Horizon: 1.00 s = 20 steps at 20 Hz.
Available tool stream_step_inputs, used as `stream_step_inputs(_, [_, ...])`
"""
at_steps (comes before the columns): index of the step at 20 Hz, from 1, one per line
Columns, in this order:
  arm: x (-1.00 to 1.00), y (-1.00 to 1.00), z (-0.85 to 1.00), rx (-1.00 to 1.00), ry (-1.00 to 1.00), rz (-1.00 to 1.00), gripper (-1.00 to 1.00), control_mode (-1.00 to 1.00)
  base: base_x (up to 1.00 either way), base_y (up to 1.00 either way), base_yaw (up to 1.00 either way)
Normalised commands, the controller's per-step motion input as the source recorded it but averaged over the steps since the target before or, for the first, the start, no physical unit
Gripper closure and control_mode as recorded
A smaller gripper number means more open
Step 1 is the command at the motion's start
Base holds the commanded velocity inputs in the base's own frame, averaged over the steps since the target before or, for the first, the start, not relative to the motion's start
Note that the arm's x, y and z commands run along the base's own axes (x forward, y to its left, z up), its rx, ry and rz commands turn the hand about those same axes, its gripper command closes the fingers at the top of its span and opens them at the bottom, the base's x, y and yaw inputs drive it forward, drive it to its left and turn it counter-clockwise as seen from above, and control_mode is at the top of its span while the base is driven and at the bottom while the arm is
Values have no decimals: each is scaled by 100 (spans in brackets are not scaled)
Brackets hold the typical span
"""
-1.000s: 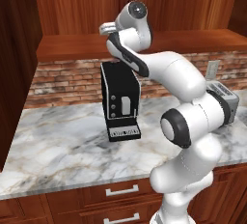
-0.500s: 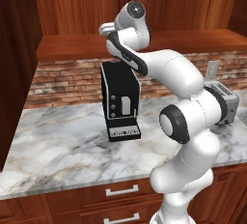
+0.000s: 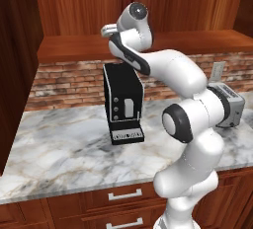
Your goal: Pick the tangerines from the cabinet and place them in one bowl. Pick the broccoli from the sink and place it in the other bowl.
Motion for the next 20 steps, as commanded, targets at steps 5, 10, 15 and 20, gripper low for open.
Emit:
stream_step_inputs(5, [25, 0, -3, 0, 3, 0, -100, -100, 0, 0, 0])
stream_step_inputs(10, [31, 1, -5, 0, 2, 0, -100, -100, 0, 0, 0])
stream_step_inputs(15, [30, 10, -4, 0, 1, 0, -100, -100, 0, 0, 0])
stream_step_inputs(20, [34, 10, -5, 0, 1, 0, -100, -100, 0, 0, 0])
